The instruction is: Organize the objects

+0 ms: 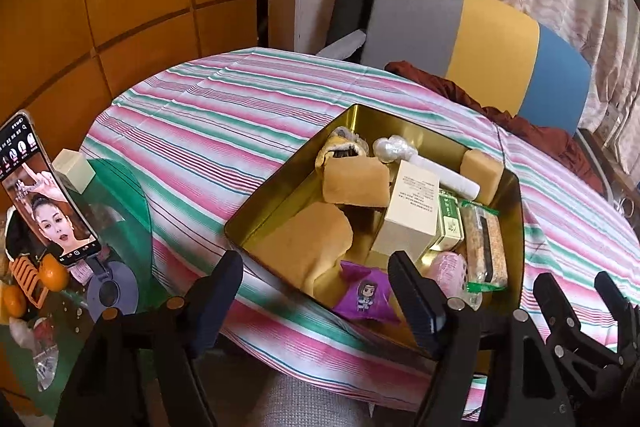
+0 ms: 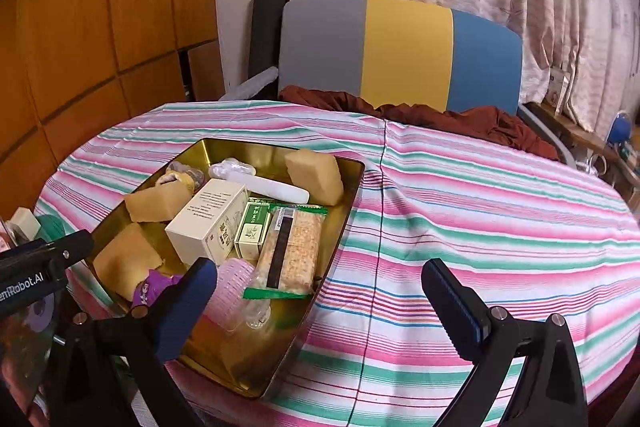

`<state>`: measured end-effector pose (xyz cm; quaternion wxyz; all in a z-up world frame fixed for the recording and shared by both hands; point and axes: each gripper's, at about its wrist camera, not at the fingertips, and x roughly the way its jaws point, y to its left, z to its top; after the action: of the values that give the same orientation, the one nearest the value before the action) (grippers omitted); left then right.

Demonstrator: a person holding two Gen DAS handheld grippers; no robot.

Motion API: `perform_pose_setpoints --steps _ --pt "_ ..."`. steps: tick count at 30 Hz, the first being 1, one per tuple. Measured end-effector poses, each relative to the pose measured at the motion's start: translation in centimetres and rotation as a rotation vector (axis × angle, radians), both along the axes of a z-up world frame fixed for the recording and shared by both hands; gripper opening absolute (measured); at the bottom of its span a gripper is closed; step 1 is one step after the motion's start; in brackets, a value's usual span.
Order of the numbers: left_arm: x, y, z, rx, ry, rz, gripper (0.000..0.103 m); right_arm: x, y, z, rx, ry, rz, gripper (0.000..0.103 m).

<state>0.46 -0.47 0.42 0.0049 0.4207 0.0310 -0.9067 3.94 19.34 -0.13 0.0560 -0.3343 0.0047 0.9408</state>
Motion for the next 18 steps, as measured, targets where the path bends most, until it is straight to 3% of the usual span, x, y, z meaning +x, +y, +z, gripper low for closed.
perform_pose_setpoints --steps 18 --pt "0.3 0.2 -0.2 -0.033 0.007 0.031 0.075 -0.7 -1.1 -0.8 0.019 -0.053 -0.014 0.103"
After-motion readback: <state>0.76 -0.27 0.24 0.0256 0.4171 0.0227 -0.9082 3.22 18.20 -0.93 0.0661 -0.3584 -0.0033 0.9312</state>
